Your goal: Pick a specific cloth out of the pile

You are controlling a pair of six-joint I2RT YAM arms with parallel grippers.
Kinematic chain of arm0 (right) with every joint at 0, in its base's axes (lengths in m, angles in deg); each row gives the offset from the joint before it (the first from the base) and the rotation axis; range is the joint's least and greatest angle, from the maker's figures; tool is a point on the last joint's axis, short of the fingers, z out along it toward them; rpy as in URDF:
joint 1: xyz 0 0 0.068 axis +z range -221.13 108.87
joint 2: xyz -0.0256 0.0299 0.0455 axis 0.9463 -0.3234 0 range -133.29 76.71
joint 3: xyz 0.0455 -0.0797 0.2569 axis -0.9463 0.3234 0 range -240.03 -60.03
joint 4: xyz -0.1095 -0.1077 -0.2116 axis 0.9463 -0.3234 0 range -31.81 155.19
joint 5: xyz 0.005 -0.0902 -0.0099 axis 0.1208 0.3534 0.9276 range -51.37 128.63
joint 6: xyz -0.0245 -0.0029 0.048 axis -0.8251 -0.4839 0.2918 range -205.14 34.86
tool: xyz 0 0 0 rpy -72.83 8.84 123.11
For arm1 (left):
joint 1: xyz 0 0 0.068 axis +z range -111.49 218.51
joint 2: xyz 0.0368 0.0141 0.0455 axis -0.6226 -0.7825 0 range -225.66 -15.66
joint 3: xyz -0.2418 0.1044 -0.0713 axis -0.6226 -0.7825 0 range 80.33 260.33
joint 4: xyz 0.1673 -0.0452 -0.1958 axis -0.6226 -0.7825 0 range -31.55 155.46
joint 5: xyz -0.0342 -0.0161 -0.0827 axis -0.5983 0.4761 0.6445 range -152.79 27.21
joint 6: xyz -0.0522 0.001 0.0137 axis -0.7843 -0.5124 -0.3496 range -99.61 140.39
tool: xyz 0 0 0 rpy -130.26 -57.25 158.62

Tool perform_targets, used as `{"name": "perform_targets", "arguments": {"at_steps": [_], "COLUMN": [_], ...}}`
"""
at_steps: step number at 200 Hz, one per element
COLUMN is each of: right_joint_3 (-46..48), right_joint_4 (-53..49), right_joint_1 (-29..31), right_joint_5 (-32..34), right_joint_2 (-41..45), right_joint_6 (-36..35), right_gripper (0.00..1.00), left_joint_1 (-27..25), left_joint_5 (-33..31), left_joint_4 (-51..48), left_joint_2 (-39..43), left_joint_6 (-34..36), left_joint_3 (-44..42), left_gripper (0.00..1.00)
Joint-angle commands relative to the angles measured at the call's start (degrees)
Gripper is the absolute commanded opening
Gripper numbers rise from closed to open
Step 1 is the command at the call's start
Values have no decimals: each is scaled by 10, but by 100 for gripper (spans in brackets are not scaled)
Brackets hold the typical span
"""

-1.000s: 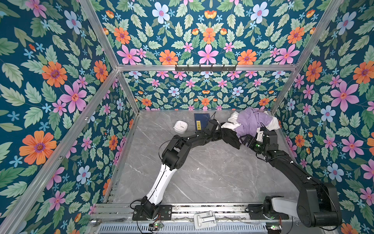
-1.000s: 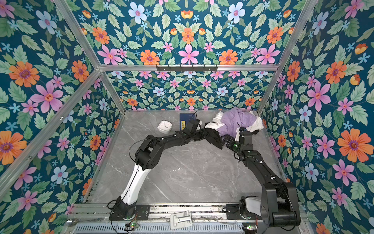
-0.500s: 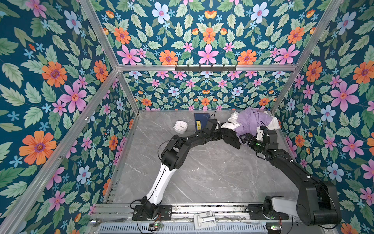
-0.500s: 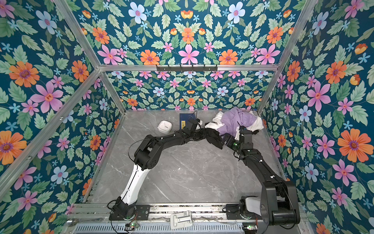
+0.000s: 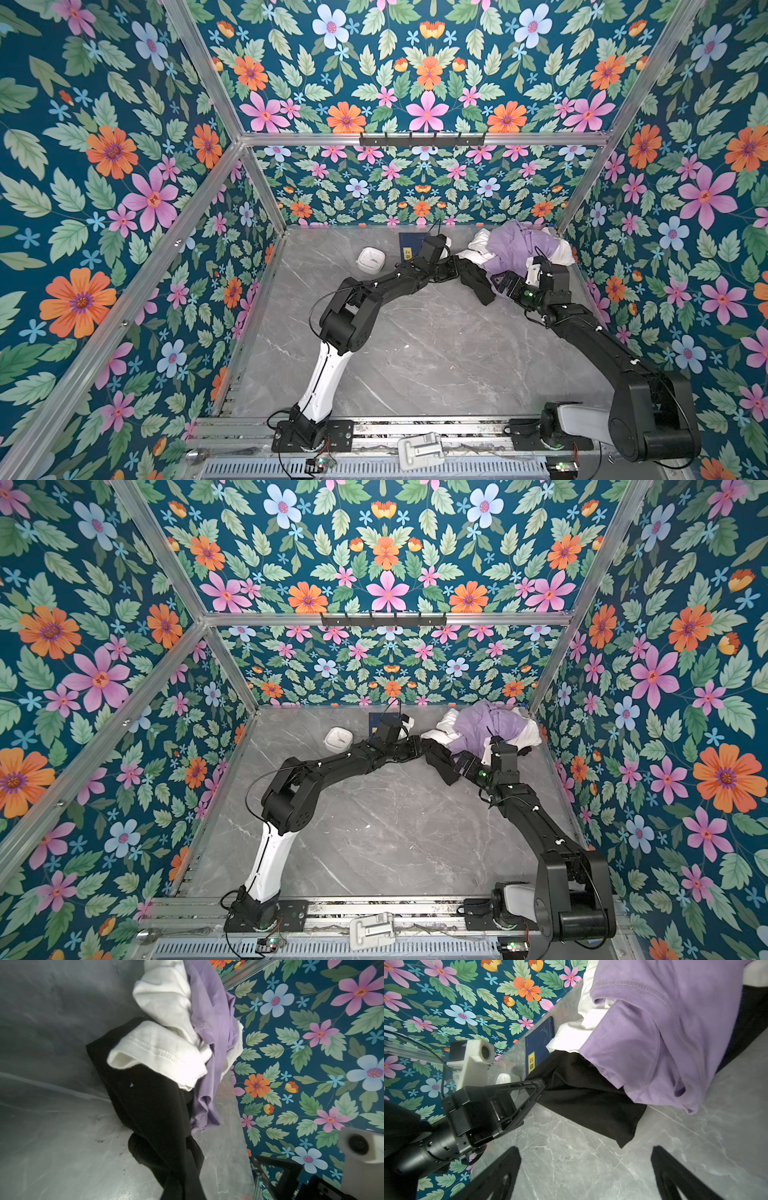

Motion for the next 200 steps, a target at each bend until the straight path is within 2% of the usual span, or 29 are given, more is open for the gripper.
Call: {"name": "perform_targets", "arguments": {"at_steps": [1,134,200], "right_joint_3": [-11,-59,-83], "right_joint_4": [-7,-48,-71], "right_joint_1": [0,2,12], "right_joint_5": [1,-3,-10], "right_joint_2": [4,30,41], "right_joint_6": [-13,-30,-73], "right_gripper": [99,99,89], "left_joint_1": [-1,-8,-14], "left_joint_5": [6,14,16], "left_joint_4": [-2,-11,-3], "left_joint_2": [14,77,92], "left_joint_6": [0,-21,-30], "left_joint_3": [8,54,82], "left_gripper": [0,0,0]}}
